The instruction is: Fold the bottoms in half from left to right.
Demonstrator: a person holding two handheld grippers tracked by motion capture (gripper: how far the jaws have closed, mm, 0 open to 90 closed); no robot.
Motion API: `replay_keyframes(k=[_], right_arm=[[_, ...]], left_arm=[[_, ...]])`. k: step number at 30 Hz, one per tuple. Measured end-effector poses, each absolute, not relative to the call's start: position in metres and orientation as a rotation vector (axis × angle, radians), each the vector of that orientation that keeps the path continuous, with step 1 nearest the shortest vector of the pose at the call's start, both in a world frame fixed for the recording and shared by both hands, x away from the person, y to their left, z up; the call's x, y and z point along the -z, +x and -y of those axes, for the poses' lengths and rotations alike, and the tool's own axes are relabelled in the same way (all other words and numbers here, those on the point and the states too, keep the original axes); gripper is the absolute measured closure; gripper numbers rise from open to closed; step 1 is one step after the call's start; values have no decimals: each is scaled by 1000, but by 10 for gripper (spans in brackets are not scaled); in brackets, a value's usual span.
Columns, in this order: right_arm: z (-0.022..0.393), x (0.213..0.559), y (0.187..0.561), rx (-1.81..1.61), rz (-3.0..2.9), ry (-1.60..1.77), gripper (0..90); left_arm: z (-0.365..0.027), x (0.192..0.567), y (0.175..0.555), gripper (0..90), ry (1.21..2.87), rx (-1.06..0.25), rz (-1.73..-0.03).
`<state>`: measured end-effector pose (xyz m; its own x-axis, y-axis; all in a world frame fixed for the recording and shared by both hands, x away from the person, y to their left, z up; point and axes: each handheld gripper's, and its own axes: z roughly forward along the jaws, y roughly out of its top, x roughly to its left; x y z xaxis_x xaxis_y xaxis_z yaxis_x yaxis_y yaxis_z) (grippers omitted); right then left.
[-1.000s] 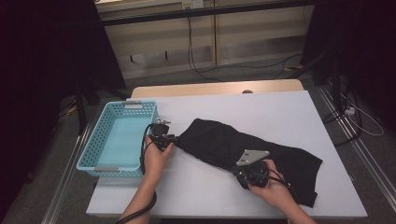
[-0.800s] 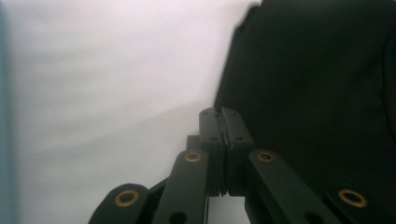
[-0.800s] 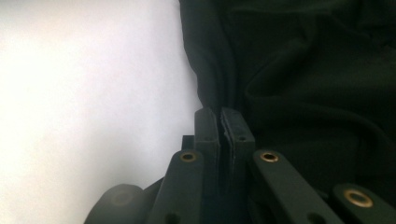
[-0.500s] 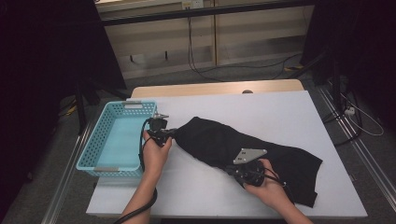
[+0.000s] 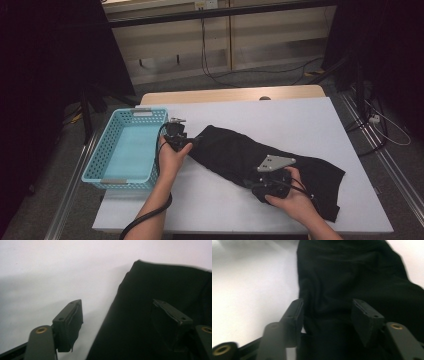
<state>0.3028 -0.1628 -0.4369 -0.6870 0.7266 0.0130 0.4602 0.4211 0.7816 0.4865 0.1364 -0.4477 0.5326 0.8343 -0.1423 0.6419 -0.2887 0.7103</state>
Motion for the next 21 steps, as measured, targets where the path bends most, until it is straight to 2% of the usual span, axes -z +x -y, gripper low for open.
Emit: replay_keyframes(k=[9,13,17,19,20,21], right_arm=[[173,438,303,-1150,-2334,1061,393],[175,436,305,-1156,-2321,1067,390],[176,435,306,-1154,-2312,1075,387],[176,435,307,-1153,-2310,1077,386],[176,436,307,-1150,-2311,1077,386],[176,436,307,-1151,-2311,1081,385]], left_arm=[[-128,459,489,226,2114,-374,-1150],[-118,457,485,279,2143,-355,-1123],[-114,453,482,489,2158,-324,-1128],[-112,450,480,659,2178,-287,-1117],[-112,449,479,751,2181,-195,-1118],[-112,449,479,811,2181,-195,-1118]])
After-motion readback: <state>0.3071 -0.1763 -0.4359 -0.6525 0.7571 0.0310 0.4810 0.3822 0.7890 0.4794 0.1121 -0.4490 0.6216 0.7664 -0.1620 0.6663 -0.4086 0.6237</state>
